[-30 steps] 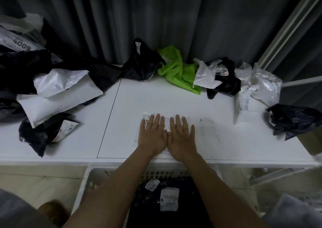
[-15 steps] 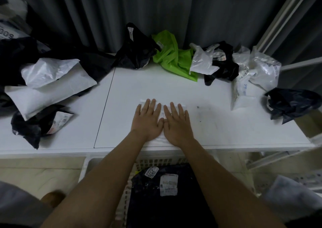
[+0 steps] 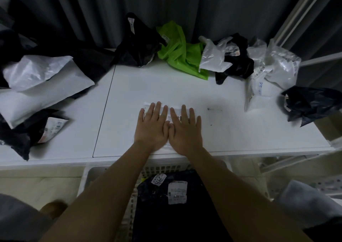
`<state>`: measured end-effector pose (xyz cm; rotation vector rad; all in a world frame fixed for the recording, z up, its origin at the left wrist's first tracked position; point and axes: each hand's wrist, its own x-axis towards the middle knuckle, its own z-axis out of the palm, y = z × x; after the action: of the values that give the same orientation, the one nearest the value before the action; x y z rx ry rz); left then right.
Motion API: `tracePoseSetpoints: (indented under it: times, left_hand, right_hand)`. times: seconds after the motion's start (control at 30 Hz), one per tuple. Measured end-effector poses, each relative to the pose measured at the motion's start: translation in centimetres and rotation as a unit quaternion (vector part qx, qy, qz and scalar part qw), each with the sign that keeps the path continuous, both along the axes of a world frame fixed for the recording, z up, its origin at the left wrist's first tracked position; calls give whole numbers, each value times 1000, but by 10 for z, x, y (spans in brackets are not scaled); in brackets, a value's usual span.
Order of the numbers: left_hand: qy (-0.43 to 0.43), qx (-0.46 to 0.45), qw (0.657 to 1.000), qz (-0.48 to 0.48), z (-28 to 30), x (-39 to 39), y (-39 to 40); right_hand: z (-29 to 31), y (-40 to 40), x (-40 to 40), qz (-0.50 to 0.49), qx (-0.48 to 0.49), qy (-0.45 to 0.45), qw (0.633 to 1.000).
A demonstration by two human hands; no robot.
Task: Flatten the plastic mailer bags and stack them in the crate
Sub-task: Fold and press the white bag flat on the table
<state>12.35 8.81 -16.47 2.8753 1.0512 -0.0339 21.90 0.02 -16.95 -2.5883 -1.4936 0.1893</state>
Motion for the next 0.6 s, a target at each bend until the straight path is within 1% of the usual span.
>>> tracePoseSetpoints:
  times: [0.2,0.33,0.4,0.47,0.53,0.6]
  left_hand:
    - [22,1,1000,-1,-1,2,1]
    - [53,-7,999,-2,4,3,0]
    - [67,-15,998,0,8,5,1]
    - [74,-19,997,9,13,6,1]
    - [65,-9,998,24,15,5,-3]
    - [29,-12,997,69,18,3,-9]
  right_hand:
    - [1,0,1,6,-4,4,1000]
    - [4,0,1,13,-26,14,999]
    - [7,2,3,14,-38,32,999]
    - [16,4,6,5,-39,69,997]
    - [23,1,7,-58,5,135,989]
    - [28,-4,7,-177,75,181,965]
